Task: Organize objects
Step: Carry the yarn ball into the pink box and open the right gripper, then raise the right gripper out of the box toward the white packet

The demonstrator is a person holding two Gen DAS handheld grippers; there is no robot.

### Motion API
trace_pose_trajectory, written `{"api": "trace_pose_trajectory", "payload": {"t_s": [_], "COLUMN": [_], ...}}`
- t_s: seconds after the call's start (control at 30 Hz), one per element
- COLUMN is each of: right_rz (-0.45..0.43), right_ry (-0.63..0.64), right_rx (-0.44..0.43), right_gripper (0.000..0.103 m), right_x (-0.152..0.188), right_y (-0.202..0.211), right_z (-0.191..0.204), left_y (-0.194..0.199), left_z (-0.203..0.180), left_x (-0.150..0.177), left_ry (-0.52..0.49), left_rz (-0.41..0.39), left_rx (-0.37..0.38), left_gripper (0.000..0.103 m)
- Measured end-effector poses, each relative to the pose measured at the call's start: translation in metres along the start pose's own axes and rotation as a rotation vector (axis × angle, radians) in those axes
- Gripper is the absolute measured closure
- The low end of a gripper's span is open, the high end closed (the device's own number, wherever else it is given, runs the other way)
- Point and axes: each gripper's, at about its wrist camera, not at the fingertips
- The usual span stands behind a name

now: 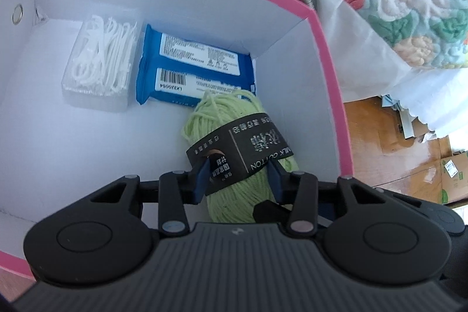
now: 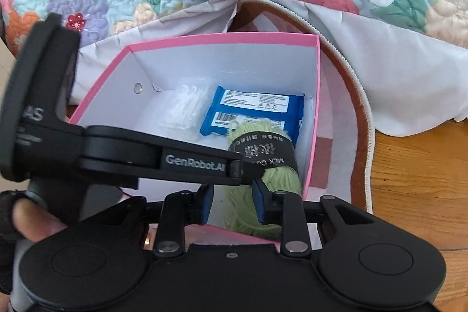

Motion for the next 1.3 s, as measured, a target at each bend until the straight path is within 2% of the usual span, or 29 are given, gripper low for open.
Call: {"api": "trace_pose_trajectory", "payload": {"t_s": [0.17, 0.23, 0.3, 0.37, 0.57, 0.73, 0.8, 0.97, 1.1, 1.3], "right_rz": [-0.029, -0.051, -0.085, -0.125, -0.158, -0.204, -0.211, -0.245, -0.243, -0.168], "right_ry": [0.032, 0.037, 0.043, 0.036, 0.017, 0.099, 0.144, 0.178, 0.207, 0.208], "right_rx": [0.0, 0.001, 0.001, 0.007, -0.007, -0.001, 0.016, -0.021, -0.031, -0.114], "right_gripper": [0.069, 0.066, 0.059, 0.052, 0.048, 0.036, 0.035, 0.028, 0.025, 0.025], "right_x": [0.003, 0.004, 0.007, 0.013, 0.028, 0.038, 0.045, 0.054, 0.064, 0.082], "right_y": [0.011, 0.022, 0.037, 0.052, 0.086, 0.122, 0.134, 0.17, 0.193, 0.204], "right_z": [0.004, 0.006, 0.01, 0.013, 0.028, 0.057, 0.07, 0.095, 0.111, 0.122], "left_y": [0.015, 0.033, 0.051, 0.067, 0.119, 0.17, 0.189, 0.231, 0.254, 0.269], "left_z": [-0.007, -0.014, -0.022, -0.028, -0.042, -0.037, -0.037, -0.036, -0.03, -0.015], "left_x": [-0.002, -0.002, -0.001, 0.003, 0.021, 0.036, 0.041, 0.06, 0.075, 0.098], "left_ry": [-0.002, -0.027, -0.044, -0.044, -0.145, -0.146, -0.162, -0.196, -0.199, -0.188], "left_rz": [0.001, -0.022, -0.008, 0.007, 0.0, -0.023, -0.04, -0.074, -0.081, -0.082], "left_rx": [-0.015, -0.012, 0.036, 0.057, -0.063, -0.071, -0.073, -0.132, -0.161, -0.162], "left_gripper": [0.059, 0.054, 0.043, 0.04, 0.038, 0.036, 0.035, 0.033, 0.03, 0.028]}}
Point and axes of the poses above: each gripper's, at about its wrist camera, not at the fingertips, and y roughly against the way its jaws point, z to its left, x to its underside, and after that the axes turned 1 degree about -x, right-handed
